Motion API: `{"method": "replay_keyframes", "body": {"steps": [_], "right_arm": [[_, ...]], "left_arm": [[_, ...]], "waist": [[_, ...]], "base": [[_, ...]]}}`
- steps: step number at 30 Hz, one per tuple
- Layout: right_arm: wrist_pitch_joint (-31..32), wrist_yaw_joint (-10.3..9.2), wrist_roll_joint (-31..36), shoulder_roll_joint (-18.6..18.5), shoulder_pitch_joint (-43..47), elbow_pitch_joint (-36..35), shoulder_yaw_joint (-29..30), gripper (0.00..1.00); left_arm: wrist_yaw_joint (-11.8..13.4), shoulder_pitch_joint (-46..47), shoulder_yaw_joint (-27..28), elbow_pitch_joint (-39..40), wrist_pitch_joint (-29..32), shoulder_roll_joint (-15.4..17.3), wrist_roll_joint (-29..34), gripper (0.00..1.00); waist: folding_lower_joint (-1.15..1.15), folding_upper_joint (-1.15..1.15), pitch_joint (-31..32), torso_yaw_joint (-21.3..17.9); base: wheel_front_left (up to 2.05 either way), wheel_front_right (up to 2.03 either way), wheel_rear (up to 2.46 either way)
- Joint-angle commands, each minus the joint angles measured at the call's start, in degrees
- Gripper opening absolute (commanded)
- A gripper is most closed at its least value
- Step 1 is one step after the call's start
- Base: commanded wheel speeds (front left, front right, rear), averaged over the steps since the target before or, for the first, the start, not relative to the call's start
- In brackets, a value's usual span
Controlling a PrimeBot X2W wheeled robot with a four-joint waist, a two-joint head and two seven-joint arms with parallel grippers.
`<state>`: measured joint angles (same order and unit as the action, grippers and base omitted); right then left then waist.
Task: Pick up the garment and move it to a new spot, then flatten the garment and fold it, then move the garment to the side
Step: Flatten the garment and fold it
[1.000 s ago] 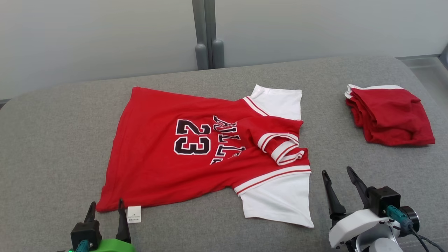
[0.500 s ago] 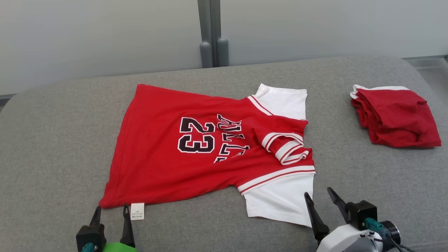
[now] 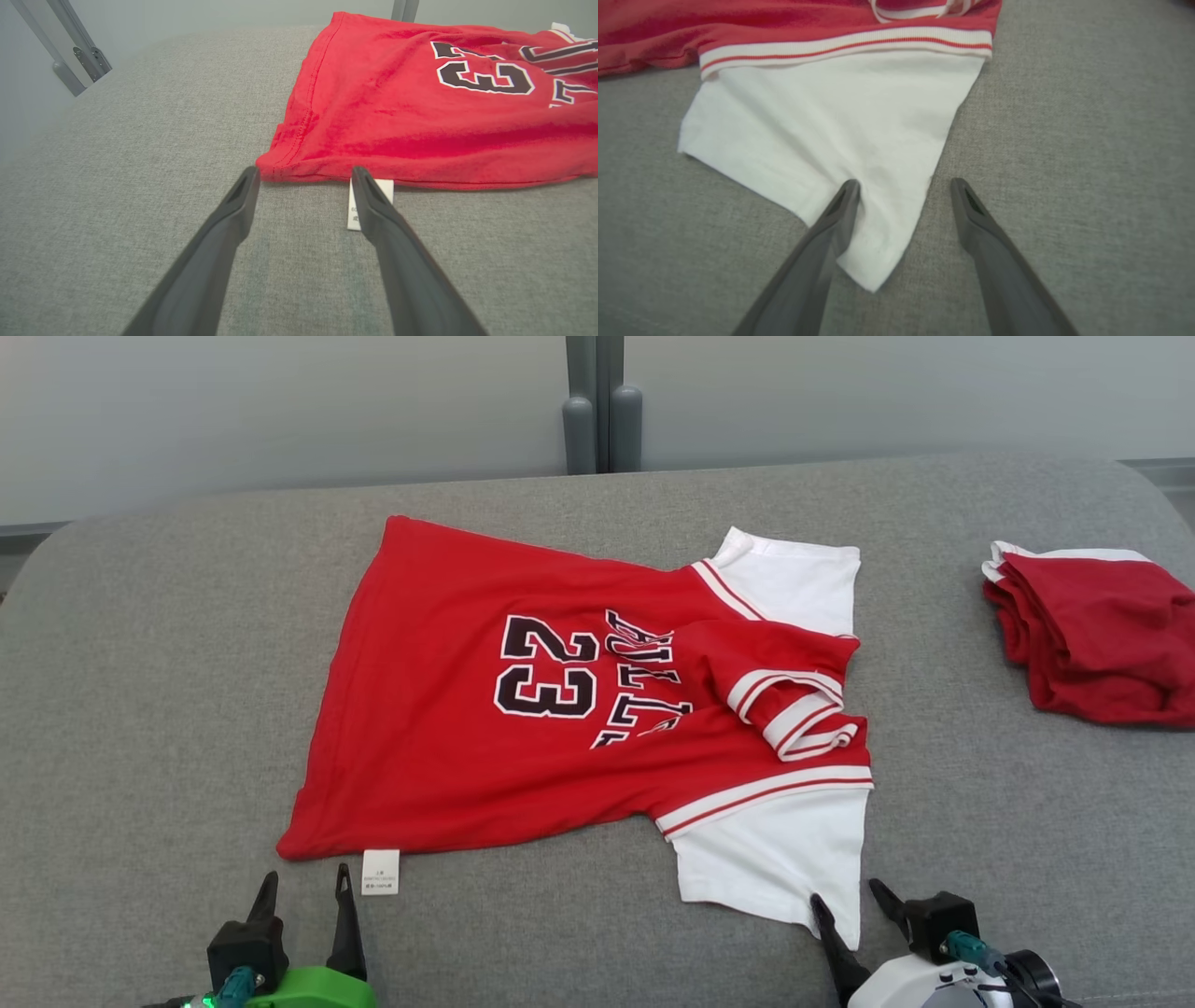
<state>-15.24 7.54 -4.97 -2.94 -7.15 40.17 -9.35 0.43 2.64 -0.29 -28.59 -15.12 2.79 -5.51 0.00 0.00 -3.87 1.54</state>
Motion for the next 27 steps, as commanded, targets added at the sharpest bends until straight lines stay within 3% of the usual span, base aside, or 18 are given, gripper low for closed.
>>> {"method": "replay_keyframes", "body": {"steps": [1, 7, 21, 22, 23, 26, 27], "right_arm": [[0.2, -0.12, 0.3, -0.1, -0.1, 0.3, 0.0, 1.0], [0.7, 0.1, -0.1, 0.2, 1.7, 3.3, -3.8, 1.0], [0.7, 0.07, -3.2, -1.4, 3.4, 2.1, -7.4, 1.0], [0.7, 0.07, -3.5, -1.6, 3.6, 2.3, -7.9, 0.95], [0.7, 0.08, -3.8, -1.8, 3.7, 2.4, -8.3, 0.82], [0.7, 0.07, -4.3, -2.8, 3.8, 2.9, -9.1, 0.33], [0.7, 0.0, -4.4, -3.0, 3.7, 2.9, -9.0, 0.08]], "left_arm": [[0.2, 0.7, 0.0, 0.0, 0.0, 0.2, -0.1, 1.0], [0.5, 2.1, 0.6, 0.2, 0.0, 0.2, -0.4, 1.0], [0.6, 2.2, 0.4, -0.6, 0.0, 0.2, -0.8, 1.0], [0.6, 2.3, 0.5, -0.6, 0.0, 0.2, -0.8, 1.0], [0.6, 2.4, 0.8, -0.6, 0.0, 0.2, -0.8, 1.0], [0.6, 2.8, 1.4, -0.8, 0.0, 0.2, -1.0, 1.0], [0.6, 2.9, 1.6, -1.0, 0.0, 0.2, -1.2, 1.0]], "waist": [[0.0, 0.0, -0.4, 0.2], [0.0, 0.0, -1.8, -0.6], [0.0, 0.0, -0.9, -2.5], [0.0, 0.0, -0.9, -2.5], [0.0, 0.0, -0.9, -2.5], [0.0, 0.0, -1.0, -2.5], [0.0, 0.0, -1.1, -2.5]], "base": [[0.0, 0.0, 0.0], [0.0, 0.0, 0.0], [0.0, 0.0, 0.0], [0.0, 0.0, 0.0], [0.0, 0.0, 0.0], [0.0, 0.0, 0.0], [0.0, 0.0, 0.0]]}}
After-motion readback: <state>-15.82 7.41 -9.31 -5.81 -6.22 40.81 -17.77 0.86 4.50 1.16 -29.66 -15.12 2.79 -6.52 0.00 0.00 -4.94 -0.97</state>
